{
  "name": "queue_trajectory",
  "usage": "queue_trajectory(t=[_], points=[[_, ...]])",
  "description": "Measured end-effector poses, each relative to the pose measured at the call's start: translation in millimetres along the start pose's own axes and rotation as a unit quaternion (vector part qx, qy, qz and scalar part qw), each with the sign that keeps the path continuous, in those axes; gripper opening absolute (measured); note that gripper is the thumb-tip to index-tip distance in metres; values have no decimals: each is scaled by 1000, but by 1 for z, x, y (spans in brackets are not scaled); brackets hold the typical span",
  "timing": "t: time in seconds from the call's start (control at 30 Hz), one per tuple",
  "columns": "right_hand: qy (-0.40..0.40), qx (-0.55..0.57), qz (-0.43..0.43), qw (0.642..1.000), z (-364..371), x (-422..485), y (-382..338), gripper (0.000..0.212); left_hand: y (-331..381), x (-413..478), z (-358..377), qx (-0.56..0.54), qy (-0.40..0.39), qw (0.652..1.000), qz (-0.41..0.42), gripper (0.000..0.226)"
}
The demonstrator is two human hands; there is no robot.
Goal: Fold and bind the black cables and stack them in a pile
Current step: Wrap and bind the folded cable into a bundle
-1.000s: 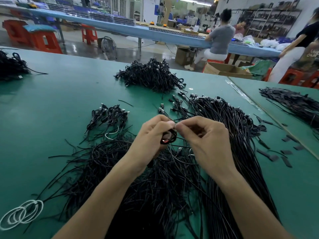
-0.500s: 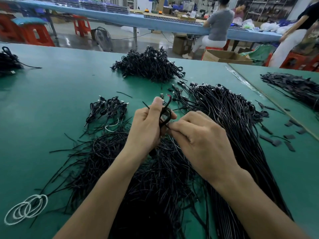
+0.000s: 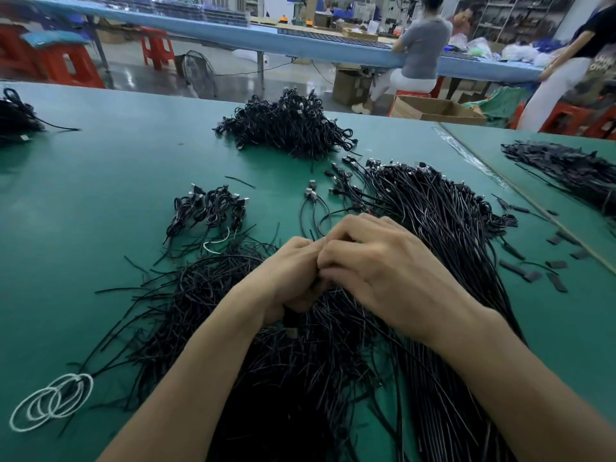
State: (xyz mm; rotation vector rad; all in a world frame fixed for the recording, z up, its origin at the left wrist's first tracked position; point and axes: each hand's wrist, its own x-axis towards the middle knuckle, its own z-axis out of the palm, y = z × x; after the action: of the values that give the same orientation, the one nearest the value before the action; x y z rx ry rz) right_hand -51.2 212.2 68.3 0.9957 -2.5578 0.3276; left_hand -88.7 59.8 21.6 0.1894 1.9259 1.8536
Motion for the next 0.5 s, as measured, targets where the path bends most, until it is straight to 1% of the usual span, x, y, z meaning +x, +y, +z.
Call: queue_trajectory(t=[0.07,0.17,0.23,0.27,0.3,0.37,0.43,0.5], points=[[14,68,62,996,3,-4,4,7,1,1,0,-9,-21,1000,-11,60],[43,154,123,979,7,-10,8,2,2,2,-4,-54,-96,994,-27,59],[38,185,150,971,6,-12,12,2,3,0,-7,-64,-153,986,-36,48],[24,202,167,965,4,-12,14,4,3,-1,-8,-49,-176,983,-33,41],[6,218,185,958,2,-12,17,4,4,-2,-9,-12,-195,981,-20,33],[-25,236,211,948,-1,-12,20,5,5,-7,-9,87,-219,971,29,22],[-36,233,226,945,-3,-13,19,8,4,-9,-8,139,-234,961,54,25],[-40,193,218,956,-4,-15,14,11,2,-9,-6,151,-237,959,44,28]])
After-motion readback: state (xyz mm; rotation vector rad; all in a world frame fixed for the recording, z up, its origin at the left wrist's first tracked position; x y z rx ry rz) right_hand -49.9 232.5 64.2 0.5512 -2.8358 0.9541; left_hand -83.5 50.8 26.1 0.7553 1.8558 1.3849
